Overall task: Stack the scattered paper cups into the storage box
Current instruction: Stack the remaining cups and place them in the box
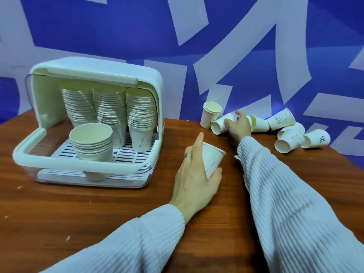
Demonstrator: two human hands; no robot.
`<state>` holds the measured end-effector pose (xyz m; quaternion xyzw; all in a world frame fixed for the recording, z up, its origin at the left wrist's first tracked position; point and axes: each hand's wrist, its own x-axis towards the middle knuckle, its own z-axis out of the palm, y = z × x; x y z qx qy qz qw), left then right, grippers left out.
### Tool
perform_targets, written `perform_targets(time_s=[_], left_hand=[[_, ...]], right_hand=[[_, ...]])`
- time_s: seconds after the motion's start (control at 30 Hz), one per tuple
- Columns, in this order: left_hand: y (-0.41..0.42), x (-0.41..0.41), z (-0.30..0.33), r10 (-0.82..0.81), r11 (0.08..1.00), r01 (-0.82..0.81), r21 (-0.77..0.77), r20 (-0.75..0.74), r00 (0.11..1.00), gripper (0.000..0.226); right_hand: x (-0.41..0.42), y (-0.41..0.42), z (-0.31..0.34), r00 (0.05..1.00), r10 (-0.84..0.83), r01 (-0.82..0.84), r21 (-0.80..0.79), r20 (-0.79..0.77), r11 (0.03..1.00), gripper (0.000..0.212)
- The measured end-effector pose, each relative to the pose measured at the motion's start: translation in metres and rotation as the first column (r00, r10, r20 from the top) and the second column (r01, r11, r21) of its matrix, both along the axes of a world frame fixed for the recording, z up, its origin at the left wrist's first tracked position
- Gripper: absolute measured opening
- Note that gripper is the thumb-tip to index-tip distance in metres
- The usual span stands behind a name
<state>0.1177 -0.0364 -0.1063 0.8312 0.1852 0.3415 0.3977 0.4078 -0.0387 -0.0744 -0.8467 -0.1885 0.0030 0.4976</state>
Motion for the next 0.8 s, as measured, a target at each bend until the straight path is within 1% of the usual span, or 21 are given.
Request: perform_targets(time_s=[0.03,0.1,0.17,0.23,0.27,0.3,0.43,0.53,0.63,0.8], left_hand=[[0.001,0.000,0.000,0.004,1.000,-0.004,-0.003,0.002,1.000,0.096],[0.001,0.000,0.001,0.008,1.000,-0.008,-0.013,0.000,1.000,0.096],[0.001,-0.001,0.002,0.009,1.000,-0.009,-0.028,-0.006,1.000,0.095],[0.001,-0.003,0.006,0.002,0.998,-0.002,-0.060,-0.004,1.000,0.094],[0.001,-0.004,0.007,0.001,0.997,-0.001,-0.077,0.004,1.000,0.094],[0.001,-0.005,0.009,0.002,0.996,0.000,-0.092,0.018,1.000,0.093],[-0.006,-0.018,0.021,0.052,0.986,-0.036,-0.163,0.093,0.994,0.081],[-0.010,-0.031,0.035,0.083,0.984,-0.059,-0.165,0.140,0.987,0.072],[-0.010,-0.045,0.048,0.103,0.985,-0.073,-0.156,0.191,0.976,0.071],[-0.001,-0.075,0.070,0.133,0.987,-0.108,-0.123,0.219,0.967,0.073]], right_hand=[[-0.001,0.001,0.000,1.000,-0.027,0.027,0.029,0.002,0.999,0.060],[-0.002,0.000,-0.001,0.997,-0.063,0.069,0.117,-0.048,0.991,0.053],[-0.009,-0.007,-0.002,0.985,-0.052,0.089,0.227,-0.165,0.970,0.045],[-0.029,-0.018,0.003,0.963,-0.020,0.106,0.311,-0.269,0.945,0.022],[-0.041,-0.024,0.006,0.956,-0.007,0.111,0.339,-0.293,0.934,0.013],[-0.053,-0.031,0.009,0.954,0.003,0.110,0.359,-0.300,0.927,0.015],[-0.102,-0.063,0.021,0.969,0.038,0.064,0.394,-0.246,0.917,0.019],[-0.132,-0.081,0.030,0.983,0.074,-0.005,0.373,-0.171,0.928,0.017],[-0.159,-0.092,0.038,0.987,0.106,-0.058,0.346,-0.124,0.937,0.020],[-0.206,-0.102,0.056,0.985,0.151,-0.113,0.344,-0.084,0.932,0.017]])
